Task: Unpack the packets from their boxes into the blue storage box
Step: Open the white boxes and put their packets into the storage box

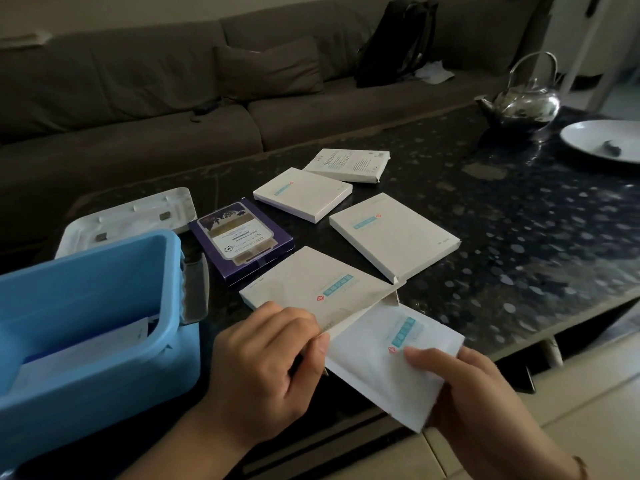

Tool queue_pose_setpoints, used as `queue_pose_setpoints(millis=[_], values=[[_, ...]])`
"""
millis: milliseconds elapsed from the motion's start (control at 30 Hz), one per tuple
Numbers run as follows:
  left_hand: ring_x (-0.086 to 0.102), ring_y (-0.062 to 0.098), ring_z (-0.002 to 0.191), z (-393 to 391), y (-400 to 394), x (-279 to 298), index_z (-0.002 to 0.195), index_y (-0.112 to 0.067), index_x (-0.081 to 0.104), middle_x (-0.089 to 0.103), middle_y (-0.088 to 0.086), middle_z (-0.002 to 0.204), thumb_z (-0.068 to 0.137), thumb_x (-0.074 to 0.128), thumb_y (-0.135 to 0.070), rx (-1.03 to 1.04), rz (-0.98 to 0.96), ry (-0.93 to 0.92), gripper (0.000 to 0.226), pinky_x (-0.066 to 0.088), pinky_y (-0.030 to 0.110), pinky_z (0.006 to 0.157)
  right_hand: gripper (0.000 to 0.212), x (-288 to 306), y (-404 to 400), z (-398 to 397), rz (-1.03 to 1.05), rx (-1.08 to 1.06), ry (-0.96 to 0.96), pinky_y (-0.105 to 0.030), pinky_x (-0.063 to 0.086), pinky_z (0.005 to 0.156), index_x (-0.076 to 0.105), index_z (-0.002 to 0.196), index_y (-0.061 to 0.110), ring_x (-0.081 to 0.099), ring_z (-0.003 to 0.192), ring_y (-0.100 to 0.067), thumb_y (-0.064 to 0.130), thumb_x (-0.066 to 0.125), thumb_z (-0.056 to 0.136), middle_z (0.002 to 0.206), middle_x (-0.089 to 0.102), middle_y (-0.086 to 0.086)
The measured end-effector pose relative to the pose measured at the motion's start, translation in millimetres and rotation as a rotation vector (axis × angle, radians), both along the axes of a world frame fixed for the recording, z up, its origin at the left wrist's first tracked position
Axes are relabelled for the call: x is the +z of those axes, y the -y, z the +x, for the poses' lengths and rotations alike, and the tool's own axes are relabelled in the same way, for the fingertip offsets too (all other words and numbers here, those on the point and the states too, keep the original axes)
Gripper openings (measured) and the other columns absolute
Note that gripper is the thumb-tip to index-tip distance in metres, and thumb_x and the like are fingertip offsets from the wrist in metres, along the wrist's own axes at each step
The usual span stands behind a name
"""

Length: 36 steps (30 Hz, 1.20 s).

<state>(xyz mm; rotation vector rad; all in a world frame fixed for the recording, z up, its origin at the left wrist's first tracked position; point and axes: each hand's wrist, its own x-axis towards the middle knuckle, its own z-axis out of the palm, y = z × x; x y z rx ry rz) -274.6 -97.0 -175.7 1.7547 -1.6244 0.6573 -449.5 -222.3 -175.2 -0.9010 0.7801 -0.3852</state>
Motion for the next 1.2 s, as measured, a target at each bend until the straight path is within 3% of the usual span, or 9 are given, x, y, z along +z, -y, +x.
queue_pose_setpoints(millis=[233,333,433,533,633,767,900,1067,1200], values=[[0.059,0.019,0.071,-5,-1,-5,0.072,-0.011,0.066,0.067,0.000,0.083,0.088,0.064,-0.028,-0.116,0.150,0.042,0.023,0.048,0.030,0.054,0.060,31,42,-44,-0.050,0.128,-0.071,-0.039,0.058,0.046,0.069,0.099,0.000,0.070,0.057,-0.037,0.011,0.070,0.040,0.083,0.073,-0.027],[0.064,0.018,0.094,-11,-3,6,0.082,-0.011,0.068,0.067,0.001,0.104,0.084,0.063,-0.041,-0.248,0.198,-0.098,0.031,0.051,0.028,0.067,0.106,51,75,-66,-0.126,0.315,-0.211,-0.047,0.058,0.049,0.070,0.104,0.014,0.070,0.066,-0.045,0.015,0.092,0.000,0.089,0.071,-0.031],[0.067,0.013,0.101,-35,2,33,0.093,-0.020,0.070,0.070,-0.012,0.106,0.080,0.061,-0.048,-0.233,0.202,-0.603,0.032,0.058,0.029,0.077,0.083,66,89,-67,-0.122,0.551,-0.148,-0.045,0.060,0.057,0.075,0.099,0.019,0.071,0.079,-0.045,0.017,0.101,0.019,0.099,0.070,-0.031],[0.069,0.009,0.103,-51,11,53,0.108,-0.033,0.069,0.073,-0.013,0.108,0.076,0.062,-0.063,-0.267,0.665,-1.215,0.045,0.059,0.036,0.087,0.042,66,85,-52,-0.202,0.779,-0.068,-0.038,0.061,0.072,0.071,0.109,0.016,0.073,0.092,-0.034,0.018,0.087,0.069,0.111,0.070,-0.024],[0.068,0.013,0.111,-51,10,55,0.120,-0.023,0.069,0.073,-0.004,0.117,0.089,0.070,-0.037,-0.393,0.948,-1.466,0.034,0.054,0.027,0.094,0.029,63,83,-30,-0.247,0.798,-0.098,-0.037,0.061,0.075,0.068,0.111,0.006,0.072,0.094,-0.032,0.014,0.067,0.084,0.114,0.069,-0.024],[0.069,0.023,0.109,-42,8,52,0.113,-0.018,0.073,0.074,0.005,0.114,0.085,0.073,-0.024,-0.311,0.769,-1.626,0.029,0.053,0.041,0.098,0.047,66,78,-12,-0.245,0.534,0.006,-0.034,0.061,0.062,0.075,0.088,0.012,0.073,0.076,-0.026,0.057,0.073,0.073,0.095,0.072,-0.018],[0.074,0.029,0.095,-38,12,67,0.092,-0.021,0.079,0.078,0.010,0.097,0.062,0.085,-0.033,-0.120,0.198,-1.750,0.032,0.055,0.051,0.092,0.086,70,69,1,-0.078,0.271,0.171,-0.041,0.061,0.066,0.078,0.091,0.006,0.072,0.081,-0.034,0.082,0.056,0.058,0.101,0.071,-0.024],[0.073,0.035,0.092,-40,11,78,0.098,-0.013,0.075,0.077,0.013,0.095,0.038,0.083,-0.033,-0.019,-0.053,-1.865,0.064,0.055,0.054,0.090,0.028,91,23,16,-0.552,0.377,-0.022,-0.050,0.059,0.079,0.080,0.086,0.016,0.074,0.081,-0.030,0.035,0.071,0.068,0.088,0.076,-0.015],[0.074,0.033,0.094,-20,-6,98,0.100,-0.015,0.077,0.076,0.013,0.100,0.054,0.081,-0.027,-0.134,-0.032,-1.882,0.047,0.055,0.053,0.091,0.028,112,13,22,-0.655,0.429,-0.027,-0.043,0.062,0.069,0.080,0.083,0.013,0.074,0.075,-0.033,0.035,0.082,0.065,0.082,0.076,-0.017]])
